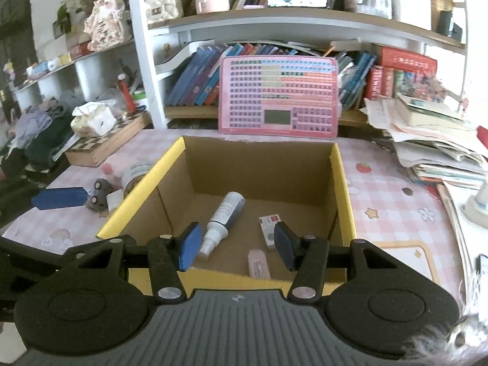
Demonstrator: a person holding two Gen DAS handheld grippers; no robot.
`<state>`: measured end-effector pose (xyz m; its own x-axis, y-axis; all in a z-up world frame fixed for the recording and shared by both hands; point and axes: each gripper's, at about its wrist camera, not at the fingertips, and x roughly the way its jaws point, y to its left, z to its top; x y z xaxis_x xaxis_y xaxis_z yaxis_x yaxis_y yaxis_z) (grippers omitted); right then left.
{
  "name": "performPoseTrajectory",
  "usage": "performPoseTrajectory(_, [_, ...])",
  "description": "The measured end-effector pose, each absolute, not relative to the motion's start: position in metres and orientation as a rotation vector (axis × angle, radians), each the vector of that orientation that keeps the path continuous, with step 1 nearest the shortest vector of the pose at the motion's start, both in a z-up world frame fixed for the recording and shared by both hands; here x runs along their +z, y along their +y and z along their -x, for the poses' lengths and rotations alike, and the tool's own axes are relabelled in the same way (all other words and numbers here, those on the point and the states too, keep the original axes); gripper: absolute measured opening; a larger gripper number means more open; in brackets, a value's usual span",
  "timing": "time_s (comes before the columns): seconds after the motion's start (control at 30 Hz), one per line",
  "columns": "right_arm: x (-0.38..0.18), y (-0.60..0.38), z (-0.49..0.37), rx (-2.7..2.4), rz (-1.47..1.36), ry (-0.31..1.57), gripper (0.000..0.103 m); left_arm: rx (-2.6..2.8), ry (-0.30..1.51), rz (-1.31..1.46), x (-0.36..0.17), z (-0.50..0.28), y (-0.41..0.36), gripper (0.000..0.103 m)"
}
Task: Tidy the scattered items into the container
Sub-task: 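Withdraw both tools from the box back toward the remaining items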
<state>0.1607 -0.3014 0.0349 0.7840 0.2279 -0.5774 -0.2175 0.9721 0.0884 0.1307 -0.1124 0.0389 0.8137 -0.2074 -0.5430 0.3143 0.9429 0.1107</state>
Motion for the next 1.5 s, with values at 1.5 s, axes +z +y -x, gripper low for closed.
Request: performPoseTrajectory(1.5, [-0.004, -0.126, -0.018, 0.038, -0.009, 0.741, 0.058, -0.239, 0.741, -0.083, -0.001, -0.013, 0.086, 0.082])
